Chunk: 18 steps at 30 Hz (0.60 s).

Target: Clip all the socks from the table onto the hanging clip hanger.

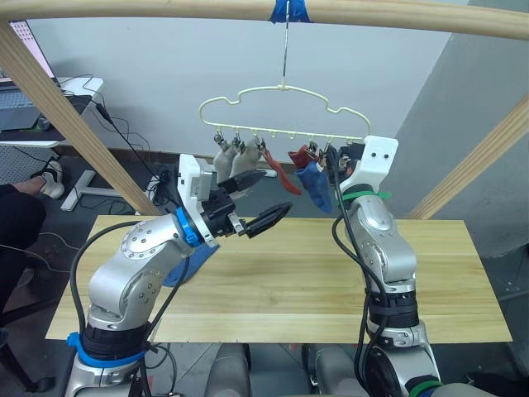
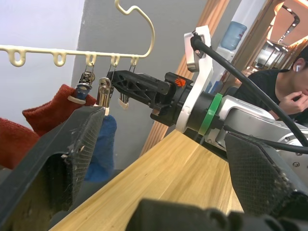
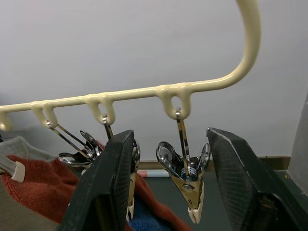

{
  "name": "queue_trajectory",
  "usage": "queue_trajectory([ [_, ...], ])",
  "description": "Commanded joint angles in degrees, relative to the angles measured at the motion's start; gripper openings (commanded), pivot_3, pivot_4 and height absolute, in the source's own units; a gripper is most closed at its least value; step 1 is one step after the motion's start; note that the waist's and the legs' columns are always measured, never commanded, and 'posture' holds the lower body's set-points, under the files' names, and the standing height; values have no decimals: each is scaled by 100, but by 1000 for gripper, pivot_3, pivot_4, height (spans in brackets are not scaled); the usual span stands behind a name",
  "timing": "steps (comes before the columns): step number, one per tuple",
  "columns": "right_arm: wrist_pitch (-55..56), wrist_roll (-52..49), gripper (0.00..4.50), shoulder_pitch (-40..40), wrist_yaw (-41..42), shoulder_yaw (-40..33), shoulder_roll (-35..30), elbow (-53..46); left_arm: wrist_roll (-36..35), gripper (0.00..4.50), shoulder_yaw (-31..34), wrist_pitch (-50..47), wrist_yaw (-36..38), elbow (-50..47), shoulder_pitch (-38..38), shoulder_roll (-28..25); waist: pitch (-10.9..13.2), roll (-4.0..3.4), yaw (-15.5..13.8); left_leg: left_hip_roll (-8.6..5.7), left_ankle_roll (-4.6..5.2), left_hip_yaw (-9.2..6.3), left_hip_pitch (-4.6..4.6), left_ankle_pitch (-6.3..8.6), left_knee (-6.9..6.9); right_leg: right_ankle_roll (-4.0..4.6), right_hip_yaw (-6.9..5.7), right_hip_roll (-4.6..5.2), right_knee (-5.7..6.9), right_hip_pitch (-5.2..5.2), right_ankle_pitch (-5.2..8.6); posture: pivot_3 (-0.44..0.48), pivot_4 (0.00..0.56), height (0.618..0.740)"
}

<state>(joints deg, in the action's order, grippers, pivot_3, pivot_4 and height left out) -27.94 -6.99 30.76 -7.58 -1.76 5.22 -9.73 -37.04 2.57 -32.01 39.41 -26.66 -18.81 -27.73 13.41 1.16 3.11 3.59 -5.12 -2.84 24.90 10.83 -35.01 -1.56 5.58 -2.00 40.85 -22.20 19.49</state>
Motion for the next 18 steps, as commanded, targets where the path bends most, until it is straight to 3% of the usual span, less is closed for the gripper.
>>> queue_trajectory([
  [1, 151, -29, 2323, 135, 39, -36, 21, -39, 33, 4500, -24, 166, 14, -117, -100, 30, 0, 0, 0, 0, 0, 0, 0, 0, 0, 0, 0, 0, 0, 0, 0, 33, 206, 740],
  [3, 154, -37, 1956, 140, 53, -34, 31, -29, 42, 4500, -18, 172, 15, -116, -99, 31, 0, 0, 0, 0, 0, 0, 0, 0, 0, 0, 0, 0, 0, 0, 0, 34, 204, 740],
  [7, 169, -34, 575, 155, 82, -36, 32, -5, 49, 4500, -15, 174, 5, -133, -82, 40, 0, 0, -1, 0, 0, 0, 0, 0, 0, 0, -1, 0, 0, 0, 0, 35, 203, 740],
  [9, 183, -29, 154, 161, 96, -43, 26, 0, 56, 4500, -18, 177, -3, -133, -83, 52, 0, 0, -6, 0, 0, 0, 0, 0, 0, 0, -1, 0, 0, 0, 0, 35, 203, 740],
  [18, 184, -47, 152, 118, 264, -78, -166, -129, 109, 4500, -65, 200, -1, -161, -4, 92, 0, 0, -12, 0, 0, 0, 0, 0, 0, 0, -1, 0, 0, 0, 0, 31, 203, 740],
])
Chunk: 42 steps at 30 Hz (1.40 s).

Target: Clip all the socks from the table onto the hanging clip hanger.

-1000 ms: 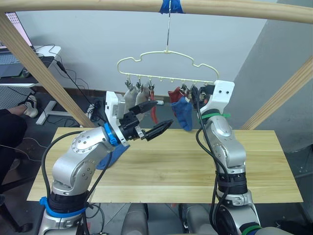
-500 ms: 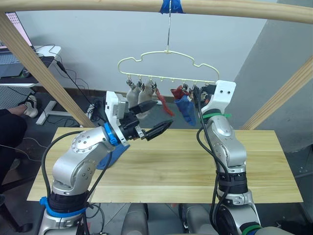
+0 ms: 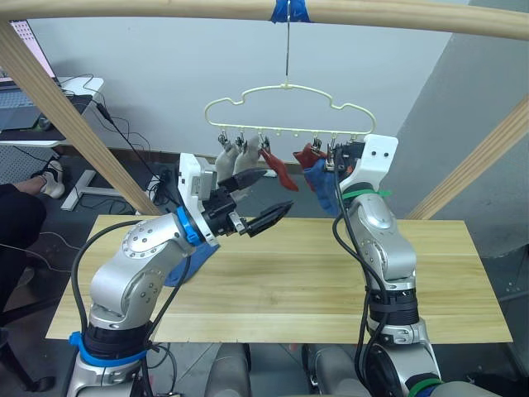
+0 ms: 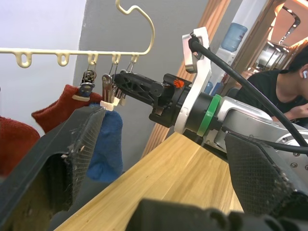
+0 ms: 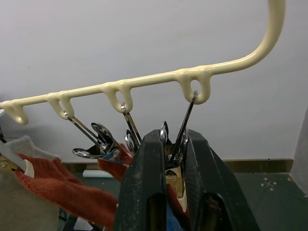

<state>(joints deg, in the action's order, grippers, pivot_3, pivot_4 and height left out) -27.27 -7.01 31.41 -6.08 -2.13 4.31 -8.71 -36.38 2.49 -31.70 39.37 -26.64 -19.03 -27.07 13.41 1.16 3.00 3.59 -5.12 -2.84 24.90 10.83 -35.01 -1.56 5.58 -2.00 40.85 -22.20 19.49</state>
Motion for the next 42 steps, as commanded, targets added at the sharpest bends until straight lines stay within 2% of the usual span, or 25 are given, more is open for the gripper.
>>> queue_trajectory([
  [1, 80, -72, 152, 47, 168, -65, -136, -267, 52, 4500, -62, 172, 7, -162, 27, 26, 0, 0, -2, 0, 0, 0, 0, 0, 0, 0, 1, 0, 0, 0, 0, 28, 202, 740],
  [10, -584, -599, 152, 84, 919, -411, -949, -574, 165, 4500, -156, 168, 42, -39, 103, -44, 0, 0, -14, 0, 0, 1, 0, 0, 0, 0, 0, 0, 0, 0, 0, 10, 200, 740],
  [17, -2055, -1634, 152, 319, 1559, -756, -1514, -889, 668, 4500, -308, 295, 271, 469, 574, -490, 0, 0, 21, 0, 1, 1, -2, 0, 0, 0, 1, 0, 1, 0, 0, -9, 198, 740],
  [22, -2578, -1934, 152, 478, 1759, -863, -1915, -812, 852, 4500, -300, 430, 291, 715, 774, -464, 0, 0, 18, -2, 1, 4, -1, 0, 0, 0, 3, 2, -3, 0, 0, -15, 195, 740],
  [27, -2976, -2138, 152, 631, 1866, -830, -2125, -885, 1749, 4500, -221, 1004, 30, 1688, 1223, -734, 0, 0, 62, 0, 2, 8, -4, 1, 1, 0, 9, 1, -2, -2, 0, -20, 193, 740],
  [30, -3083, -2199, 152, 671, 1864, -825, -2165, -923, 2206, 4500, -217, 1395, -207, 2447, 1228, -745, 0, 0, 50, 1, 2, 6, -3, 1, 2, 0, 5, 0, -2, -3, 0, -24, 193, 740],
  [34, -3144, -2216, 152, 699, 1790, -849, -2159, -945, 2709, 4500, -266, 1916, -459, 3682, 855, -655, 0, 0, 0, -4, 2, 7, -2, 1, 1, 0, 5, 4, -3, -3, 0, -36, 195, 740],
  [42, -3297, -2216, 152, 755, 1577, -898, -2061, -1010, 3321, 4500, -589, 2614, -242, 6222, -204, -412, 0, 1, 36, -5, 2, 9, 1, 1, 1, 0, 2, 5, -3, -3, 0, -65, 204, 740],
])
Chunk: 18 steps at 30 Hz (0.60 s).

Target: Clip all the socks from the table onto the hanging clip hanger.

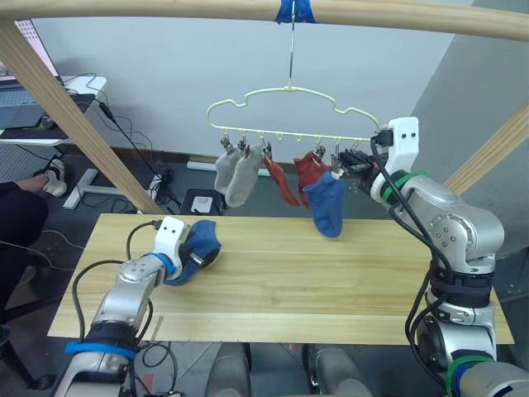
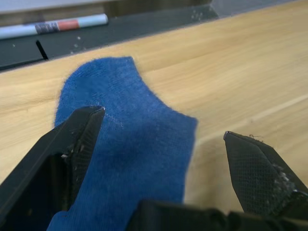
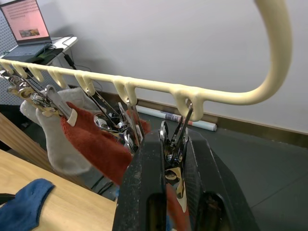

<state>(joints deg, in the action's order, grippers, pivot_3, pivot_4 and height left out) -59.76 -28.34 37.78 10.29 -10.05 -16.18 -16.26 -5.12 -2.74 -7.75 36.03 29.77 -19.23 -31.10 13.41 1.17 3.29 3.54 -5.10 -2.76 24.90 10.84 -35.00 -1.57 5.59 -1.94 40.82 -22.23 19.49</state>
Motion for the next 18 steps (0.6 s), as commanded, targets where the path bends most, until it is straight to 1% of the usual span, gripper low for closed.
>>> queue_trajectory([
  [1, -61, -81, 152, 121, -75, -105, -11, -263, 273, 4500, -111, 261, 103, 831, -274, -11, 0, 0, 9, 1, 0, 0, 0, 0, 1, 0, 0, -1, 1, 0, 0, -65, 204, 740],
  [4, -119, -79, 152, 128, -130, -111, 3, -305, 361, 4500, -147, 283, 196, 1322, -427, -21, -1, -1, 25, 2, 0, -2, -2, 0, 2, 0, -1, -2, 5, 0, 0, -79, 206, 740],
  [6, -152, -78, 152, 126, -157, -122, 14, -339, 377, 4120, -147, 306, 275, 1488, -460, -34, -1, -2, 51, 1, 0, 0, -3, 0, 0, 0, 2, -2, 7, 2, 0, -84, 208, 740],
  [9, -194, -83, 152, 123, -210, -147, 38, -369, 350, 3343, -133, 291, 435, 1593, -480, -34, -2, -2, 79, 1, 0, 0, -5, -1, -2, 0, 2, -2, 11, 3, 0, -86, 210, 740],
  [11, -216, -92, 152, 127, -236, -159, 55, -384, 326, 2749, -114, 248, 516, 1611, -476, -27, -3, -4, 97, 1, 0, 0, -8, -1, -3, 0, 1, -2, 14, 4, 0, -86, 211, 740],
  [14, -229, -101, 152, 160, -256, -179, 76, -365, 252, 1956, -31, 128, 561, 1509, -446, 10, -4, -5, 132, 1, 1, 0, -9, -1, -3, 0, 2, -2, 15, 5, 0, -86, 212, 740],
  [18, -249, -119, 152, 238, -273, -184, 121, -308, 138, 775, 4, 12, 787, 966, -315, 56, -4, -5, 144, 0, 1, 0, -8, -1, -2, 0, 2, -2, 15, 5, 0, -79, 214, 740],
])
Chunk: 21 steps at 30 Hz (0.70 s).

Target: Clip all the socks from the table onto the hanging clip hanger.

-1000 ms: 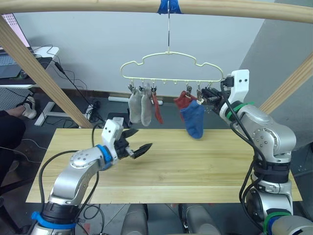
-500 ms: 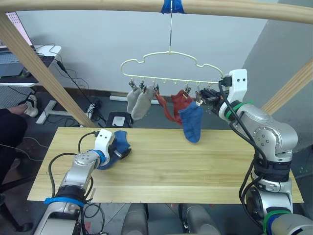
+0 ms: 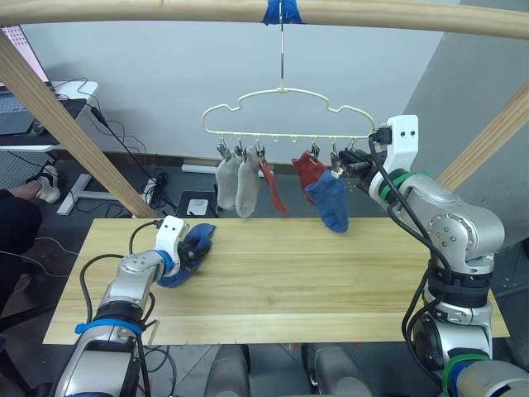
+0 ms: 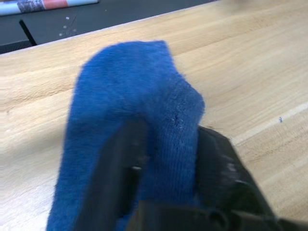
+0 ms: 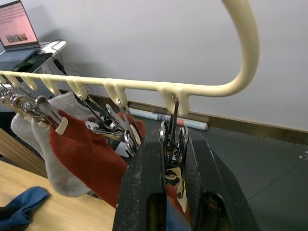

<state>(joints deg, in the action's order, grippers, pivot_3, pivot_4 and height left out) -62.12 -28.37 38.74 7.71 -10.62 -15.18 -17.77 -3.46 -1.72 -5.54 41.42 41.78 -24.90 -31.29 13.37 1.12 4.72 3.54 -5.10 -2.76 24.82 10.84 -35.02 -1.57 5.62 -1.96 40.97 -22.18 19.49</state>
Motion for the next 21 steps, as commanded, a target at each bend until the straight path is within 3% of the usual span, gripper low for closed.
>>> queue_trajectory([
  [1, -48, -137, 152, 167, -22, -142, 39, -141, -101, 484, -112, -286, 356, -531, 319, 102, 0, 0, 3, 0, 0, 0, 0, 0, 0, 0, 0, 0, 0, 0, 0, -76, 218, 740],
  [4, -268, -227, 152, 252, -53, -220, 91, -103, -308, 41, -172, -498, 609, -1551, 532, 193, 1, 0, 1, 2, 0, 0, 1, 0, 1, 0, 0, 0, -1, 0, 0, -76, 218, 740],
  [7, -602, -324, 152, 353, -99, -327, 111, -80, -537, 10, -253, -628, 804, -2649, 696, 355, 3, 2, -6, 3, -1, -4, 6, 0, 1, 0, -3, 0, -3, -2, 0, -71, 222, 740],
  [13, -966, -337, 152, 496, -187, -386, 135, -155, -1632, 10, -438, -1478, 767, -4796, 512, 1315, 4, 3, -9, -2, -1, -2, 9, 0, -1, 0, -1, 2, -9, 1, 0, -77, 223, 740],
  [17, -1086, -339, 152, 504, -290, -428, 276, -277, -1931, 10, -606, -1701, 371, -5344, 194, 2020, 4, 2, 12, 0, 0, -2, 8, 0, 1, 0, -1, -2, -10, 1, 0, -84, 221, 740],
  [21, -1176, -336, 152, 509, -353, -477, 361, -366, -1714, 10, -843, -1530, 95, -5226, 63, 2371, 4, 2, 34, 1, 0, -1, 5, 0, 1, 0, 4, -5, -10, 1, 0, -90, 220, 740],
])
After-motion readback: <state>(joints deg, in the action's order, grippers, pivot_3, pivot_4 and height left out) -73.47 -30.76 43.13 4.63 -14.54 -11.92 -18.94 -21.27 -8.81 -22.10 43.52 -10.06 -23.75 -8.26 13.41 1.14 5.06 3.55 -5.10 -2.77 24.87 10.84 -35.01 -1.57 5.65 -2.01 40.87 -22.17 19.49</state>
